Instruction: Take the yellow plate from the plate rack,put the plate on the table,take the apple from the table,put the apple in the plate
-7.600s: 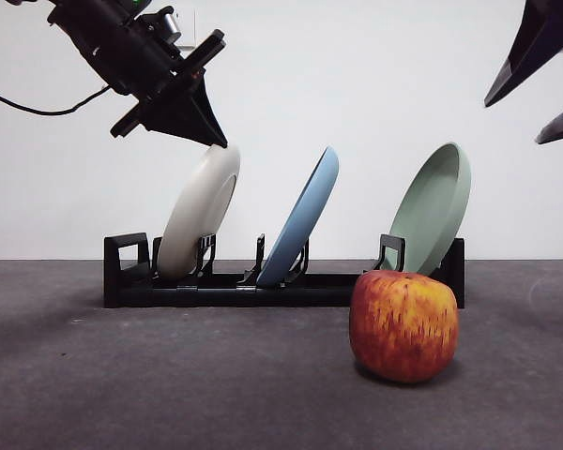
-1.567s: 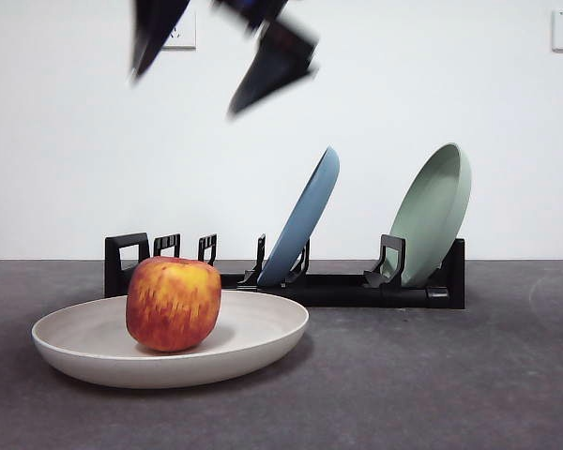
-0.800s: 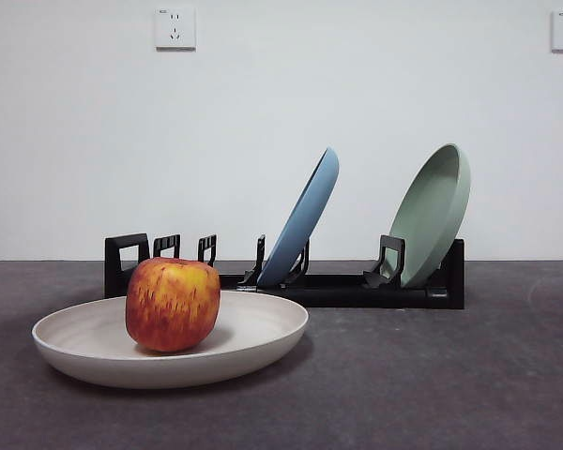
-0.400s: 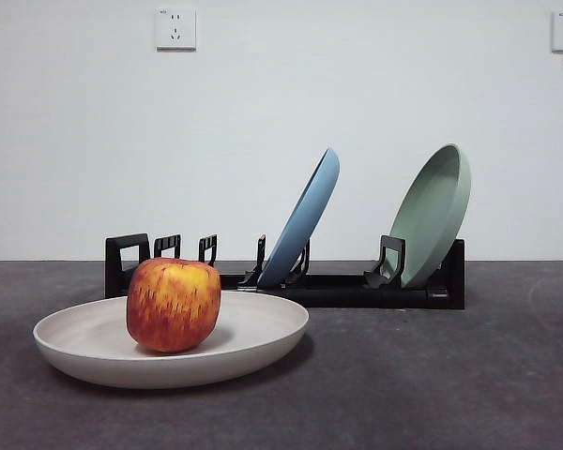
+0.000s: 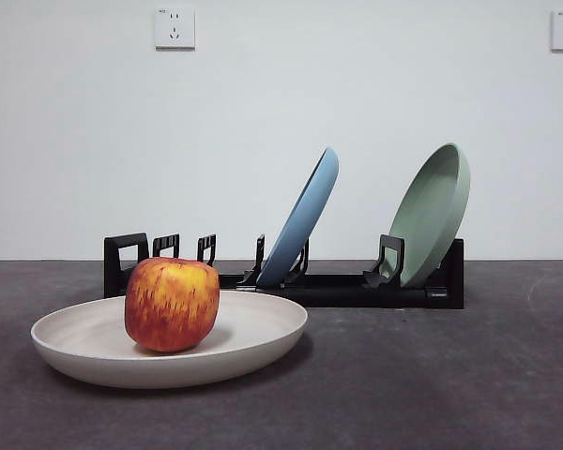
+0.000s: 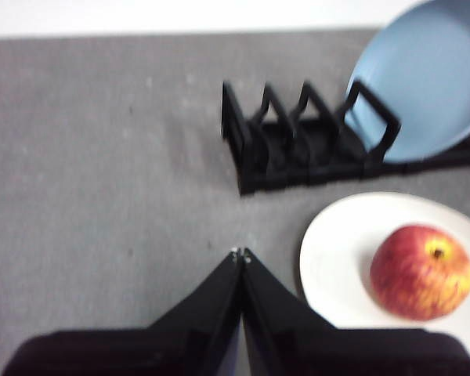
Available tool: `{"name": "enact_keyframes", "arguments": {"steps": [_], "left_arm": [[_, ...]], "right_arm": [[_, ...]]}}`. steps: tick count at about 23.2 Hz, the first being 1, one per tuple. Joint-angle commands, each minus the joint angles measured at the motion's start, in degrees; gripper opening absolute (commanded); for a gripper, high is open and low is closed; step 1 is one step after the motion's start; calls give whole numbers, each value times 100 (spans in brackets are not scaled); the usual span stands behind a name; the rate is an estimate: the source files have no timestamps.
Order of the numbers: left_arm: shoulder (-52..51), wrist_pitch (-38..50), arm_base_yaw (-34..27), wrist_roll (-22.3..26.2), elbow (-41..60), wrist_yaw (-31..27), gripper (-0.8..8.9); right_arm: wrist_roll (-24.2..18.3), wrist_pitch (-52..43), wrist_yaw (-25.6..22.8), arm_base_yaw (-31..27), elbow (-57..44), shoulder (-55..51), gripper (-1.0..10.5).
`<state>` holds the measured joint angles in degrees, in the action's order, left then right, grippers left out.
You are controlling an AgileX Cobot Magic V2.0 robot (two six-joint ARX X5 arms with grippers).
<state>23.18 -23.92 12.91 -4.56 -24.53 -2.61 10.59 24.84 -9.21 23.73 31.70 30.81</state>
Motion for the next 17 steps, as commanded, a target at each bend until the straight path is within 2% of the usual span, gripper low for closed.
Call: {"name": "enact_keyframes", "arguments": {"steps": [1,9,11,13,17], "left_arm": [[-2,-111,-15,-31,9,-17,-3],[-28,-175,-17,-24,9,-24,-3],[-317,-299,-109,138,9,-350,-3],[-625,-398,-363,138,11,-343,-3],[-1082,-356,-1259,118,20,-302,-3]], "right_arm": [[50,-26,-17,4,-28,-7,-16],[50,-26,-15,2,-28,-7,-16],[50,-26,-15,2,-28,-7,-16],[50,-26,-22,0,-28,-7,-16],[50,-26,-15,0,-28,-7,-16]]}}
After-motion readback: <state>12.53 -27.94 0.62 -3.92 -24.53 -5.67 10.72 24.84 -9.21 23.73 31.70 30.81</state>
